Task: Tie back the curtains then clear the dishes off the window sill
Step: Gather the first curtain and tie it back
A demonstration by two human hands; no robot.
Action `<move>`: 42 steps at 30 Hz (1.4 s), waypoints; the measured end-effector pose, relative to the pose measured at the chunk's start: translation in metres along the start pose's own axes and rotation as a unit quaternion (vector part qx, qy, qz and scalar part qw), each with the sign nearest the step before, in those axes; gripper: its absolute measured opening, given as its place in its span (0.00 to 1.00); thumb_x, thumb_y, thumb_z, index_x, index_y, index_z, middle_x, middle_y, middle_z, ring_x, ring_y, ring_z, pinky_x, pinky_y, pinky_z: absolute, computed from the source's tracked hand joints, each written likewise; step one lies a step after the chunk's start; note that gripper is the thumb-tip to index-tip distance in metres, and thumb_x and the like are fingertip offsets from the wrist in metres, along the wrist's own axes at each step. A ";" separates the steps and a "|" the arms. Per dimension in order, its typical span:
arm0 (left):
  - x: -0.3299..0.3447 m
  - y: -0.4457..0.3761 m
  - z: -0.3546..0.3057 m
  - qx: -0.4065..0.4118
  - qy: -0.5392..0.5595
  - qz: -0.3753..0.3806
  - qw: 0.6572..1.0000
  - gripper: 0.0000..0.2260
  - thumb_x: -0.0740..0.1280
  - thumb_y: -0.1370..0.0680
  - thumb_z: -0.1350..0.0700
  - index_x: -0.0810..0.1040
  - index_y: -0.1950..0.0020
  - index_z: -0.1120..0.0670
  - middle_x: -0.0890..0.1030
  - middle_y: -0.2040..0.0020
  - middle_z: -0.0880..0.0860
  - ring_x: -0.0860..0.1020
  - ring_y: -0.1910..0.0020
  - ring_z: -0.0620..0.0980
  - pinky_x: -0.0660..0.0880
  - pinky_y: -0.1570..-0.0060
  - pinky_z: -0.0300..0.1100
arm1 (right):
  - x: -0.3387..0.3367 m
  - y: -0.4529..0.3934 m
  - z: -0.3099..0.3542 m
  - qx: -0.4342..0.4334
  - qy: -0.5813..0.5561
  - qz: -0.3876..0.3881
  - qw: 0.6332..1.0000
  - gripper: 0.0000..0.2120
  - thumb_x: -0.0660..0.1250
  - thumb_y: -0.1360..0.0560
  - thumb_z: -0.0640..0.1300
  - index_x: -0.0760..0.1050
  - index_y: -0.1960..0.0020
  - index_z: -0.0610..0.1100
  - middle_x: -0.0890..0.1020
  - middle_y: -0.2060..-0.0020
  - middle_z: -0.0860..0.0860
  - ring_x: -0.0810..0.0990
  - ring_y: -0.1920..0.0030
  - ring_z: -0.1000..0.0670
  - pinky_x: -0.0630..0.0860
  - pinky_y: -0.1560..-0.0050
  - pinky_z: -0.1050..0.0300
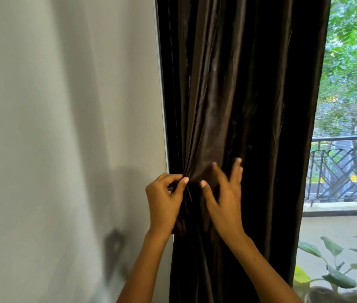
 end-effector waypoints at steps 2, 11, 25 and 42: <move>-0.001 -0.002 0.004 -0.009 0.003 0.002 1.000 0.05 0.73 0.28 0.58 0.84 0.53 0.57 0.83 0.60 0.48 0.81 0.59 0.41 0.75 0.58 0.26 | -0.009 -0.011 -0.009 0.115 -0.120 -0.032 0.985 0.45 0.70 0.29 0.56 0.45 0.22 0.51 0.42 0.23 0.49 0.44 0.24 0.50 0.48 0.27 0.51; 0.007 0.007 -0.006 0.056 -0.025 -0.007 0.998 0.04 0.73 0.28 0.62 0.84 0.55 0.58 0.81 0.62 0.47 0.79 0.59 0.38 0.72 0.60 0.23 | -0.001 0.018 0.001 -0.079 0.043 -0.100 0.991 0.33 0.66 0.31 0.24 0.66 0.28 0.40 0.84 0.51 0.43 0.74 0.71 0.62 0.71 0.65 0.76; 0.006 0.013 -0.010 -0.016 0.096 0.033 0.995 0.05 0.74 0.29 0.57 0.84 0.55 0.54 0.82 0.61 0.47 0.81 0.60 0.42 0.76 0.58 0.31 | 0.005 0.022 -0.001 -0.091 -0.074 0.173 0.978 0.26 0.51 0.24 0.45 0.54 0.27 0.55 0.45 0.24 0.58 0.41 0.24 0.59 0.45 0.26 0.65; 0.008 0.016 -0.013 0.028 0.019 -0.002 0.999 0.03 0.74 0.28 0.60 0.84 0.55 0.56 0.80 0.62 0.45 0.80 0.59 0.40 0.74 0.60 0.25 | -0.010 0.015 0.003 -0.075 0.011 -0.054 0.996 0.31 0.63 0.25 0.28 0.59 0.25 0.43 0.81 0.45 0.46 0.81 0.52 0.56 0.75 0.45 0.69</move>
Point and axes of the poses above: each hand's wrist, its own y-axis away from the middle knuckle, its own x-axis out of the palm, z = x × y, the point moved 2 cm from there along -y, towards the middle knuckle
